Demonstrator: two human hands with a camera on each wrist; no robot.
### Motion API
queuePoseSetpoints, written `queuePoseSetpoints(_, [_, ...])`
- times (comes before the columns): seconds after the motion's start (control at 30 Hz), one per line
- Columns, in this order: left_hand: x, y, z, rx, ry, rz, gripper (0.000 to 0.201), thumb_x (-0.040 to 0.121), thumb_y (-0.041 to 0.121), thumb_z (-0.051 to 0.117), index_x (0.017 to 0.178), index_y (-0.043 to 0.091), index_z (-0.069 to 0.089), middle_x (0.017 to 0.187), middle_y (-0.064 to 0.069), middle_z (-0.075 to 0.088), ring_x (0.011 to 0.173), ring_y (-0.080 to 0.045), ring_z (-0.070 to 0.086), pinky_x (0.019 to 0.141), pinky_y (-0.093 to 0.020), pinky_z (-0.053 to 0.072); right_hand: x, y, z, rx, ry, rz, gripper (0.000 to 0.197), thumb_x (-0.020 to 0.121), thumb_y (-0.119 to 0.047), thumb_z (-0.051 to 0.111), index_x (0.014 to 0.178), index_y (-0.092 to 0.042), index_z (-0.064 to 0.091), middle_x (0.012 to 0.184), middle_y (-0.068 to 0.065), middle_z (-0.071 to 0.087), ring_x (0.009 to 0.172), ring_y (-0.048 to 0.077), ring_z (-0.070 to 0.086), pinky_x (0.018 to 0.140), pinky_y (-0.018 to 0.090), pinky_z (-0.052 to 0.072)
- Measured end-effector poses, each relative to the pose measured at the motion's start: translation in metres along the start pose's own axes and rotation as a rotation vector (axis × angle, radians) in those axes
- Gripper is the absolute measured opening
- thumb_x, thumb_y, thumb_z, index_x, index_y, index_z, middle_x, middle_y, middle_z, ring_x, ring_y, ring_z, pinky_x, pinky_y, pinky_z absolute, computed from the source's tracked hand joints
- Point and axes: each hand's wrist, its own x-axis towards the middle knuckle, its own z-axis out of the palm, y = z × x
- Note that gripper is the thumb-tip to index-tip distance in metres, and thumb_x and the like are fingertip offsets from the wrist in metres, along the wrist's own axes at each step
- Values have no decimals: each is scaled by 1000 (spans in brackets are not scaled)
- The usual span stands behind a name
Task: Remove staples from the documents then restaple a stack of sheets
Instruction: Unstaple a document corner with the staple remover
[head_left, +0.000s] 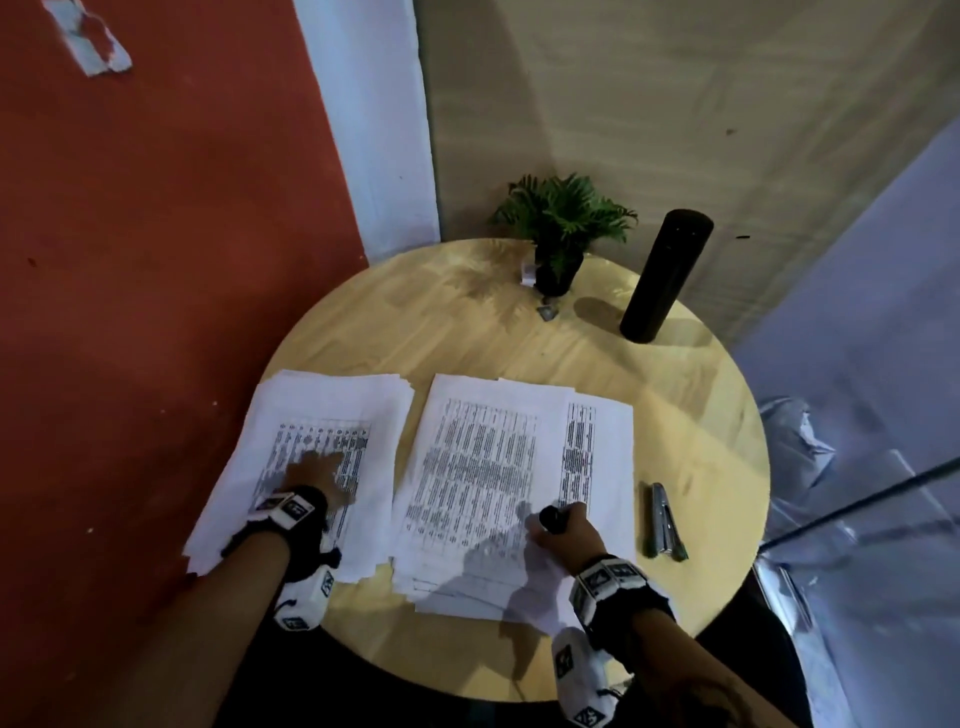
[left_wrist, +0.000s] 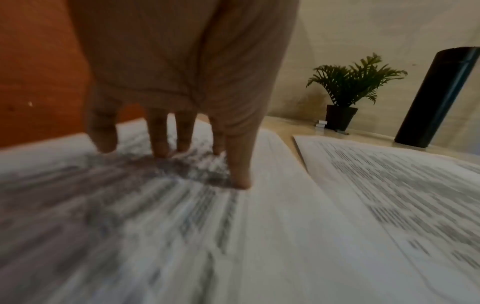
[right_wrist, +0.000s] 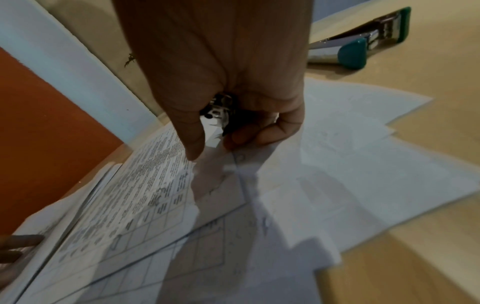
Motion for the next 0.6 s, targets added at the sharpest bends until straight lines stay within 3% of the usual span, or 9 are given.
queuePoseSetpoints(0.13, [4, 12, 3, 33, 1, -43, 73, 84, 21, 67, 146, 16, 29, 150, -17, 29, 135, -38, 34, 108, -46, 35, 6, 1, -6, -32, -39, 11, 43, 84, -23, 68, 102, -9, 32, 121, 20, 54, 113, 29, 53, 83, 31, 40])
queuePoseSetpoints(0.23, [-3, 41, -13, 34, 82, -76, 60, 94, 27, 52, 146, 13, 27, 151, -15, 26, 137, -38, 29, 109, -51, 31, 9, 1, -7, -33, -59, 40, 54, 82, -23, 70, 119, 0, 38, 126, 20, 52, 116, 28, 51, 88, 32, 40])
queuePoseSetpoints(0.3, [-9, 76, -22, -26, 116, -8, 55, 96, 30, 48, 144, 12, 29, 147, -18, 29, 135, -38, 30, 106, -50, 32, 9, 0, -8, -19, -72, 51, 59, 82, -22, 70, 123, 3, 35, 127, 20, 50, 118, 29, 50, 89, 32, 40])
queuePoseSetpoints(0.4, [-10, 124, -25, -217, 54, 39, 70, 88, 35, 62, 143, 6, 30, 146, -20, 35, 133, -38, 36, 106, -48, 35, 9, -1, -8, 0, -79, 58, 59, 83, -21, 70, 124, 3, 34, 124, 19, 50, 119, 29, 49, 90, 33, 40])
queuePoseSetpoints(0.5, [-9, 150, -14, -398, -2, -22, 76, 78, 34, 75, 135, -2, 40, 135, -19, 51, 122, -35, 51, 100, -43, 43, 9, 1, -8, 12, -86, 54, 49, 84, -22, 68, 115, -3, 36, 112, 13, 48, 118, 28, 49, 89, 33, 40])
queuePoseSetpoints(0.57, [-9, 157, -9, -412, 24, -106, 87, 71, 41, 80, 136, 0, 39, 137, -20, 49, 124, -36, 49, 101, -47, 42, 9, 1, -9, 23, -93, 53, 44, 84, -22, 68, 104, -9, 31, 107, 9, 44, 118, 28, 49, 88, 33, 40])
queuePoseSetpoints(0.6, [-10, 157, -6, -378, 20, -150, 97, 67, 46, 81, 140, 2, 34, 144, -20, 40, 130, -37, 42, 104, -48, 38, 8, 0, -9, 29, -95, 50, 44, 85, -22, 68, 102, -9, 29, 106, 9, 43, 117, 28, 49, 88, 33, 40])
